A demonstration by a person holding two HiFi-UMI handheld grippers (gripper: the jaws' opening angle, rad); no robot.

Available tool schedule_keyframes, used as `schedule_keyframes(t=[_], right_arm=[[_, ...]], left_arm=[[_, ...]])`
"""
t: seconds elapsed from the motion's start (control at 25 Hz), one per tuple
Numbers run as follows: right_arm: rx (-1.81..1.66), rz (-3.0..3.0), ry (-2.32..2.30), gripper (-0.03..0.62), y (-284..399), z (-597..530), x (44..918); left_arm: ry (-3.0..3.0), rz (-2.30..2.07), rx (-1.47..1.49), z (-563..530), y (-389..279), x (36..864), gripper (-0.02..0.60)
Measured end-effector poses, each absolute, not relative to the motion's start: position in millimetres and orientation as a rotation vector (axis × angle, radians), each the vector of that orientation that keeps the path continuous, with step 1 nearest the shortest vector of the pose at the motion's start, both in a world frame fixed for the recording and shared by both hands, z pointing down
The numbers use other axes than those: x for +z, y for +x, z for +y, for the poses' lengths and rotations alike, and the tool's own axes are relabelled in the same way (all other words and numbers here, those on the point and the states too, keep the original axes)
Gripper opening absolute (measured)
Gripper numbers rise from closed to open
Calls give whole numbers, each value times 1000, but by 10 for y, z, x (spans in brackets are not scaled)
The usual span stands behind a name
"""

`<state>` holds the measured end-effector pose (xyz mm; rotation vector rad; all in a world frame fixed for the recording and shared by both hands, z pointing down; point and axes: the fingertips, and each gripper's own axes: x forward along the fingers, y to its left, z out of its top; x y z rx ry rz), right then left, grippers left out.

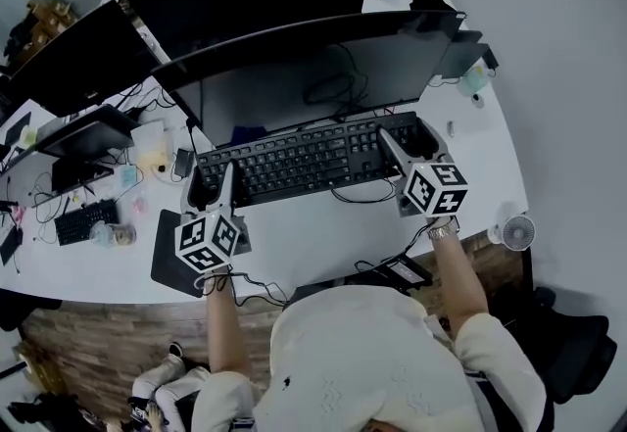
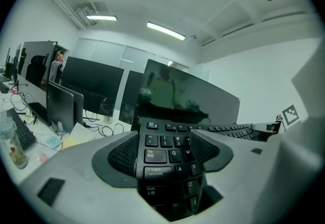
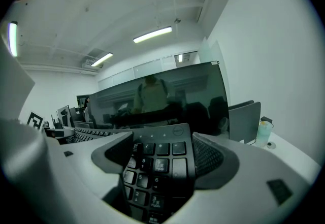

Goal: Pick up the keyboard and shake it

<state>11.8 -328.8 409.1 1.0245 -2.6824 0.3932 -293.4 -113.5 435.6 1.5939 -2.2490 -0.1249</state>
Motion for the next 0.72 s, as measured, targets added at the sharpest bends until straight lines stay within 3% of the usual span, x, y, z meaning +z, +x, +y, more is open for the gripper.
schedule_keyframes(t=[0.72], right_arm=[[536, -2527, 954, 351, 246, -3248, 4967]], left_arm=[[1469, -2118, -12, -1014, -2760, 5151, 307]])
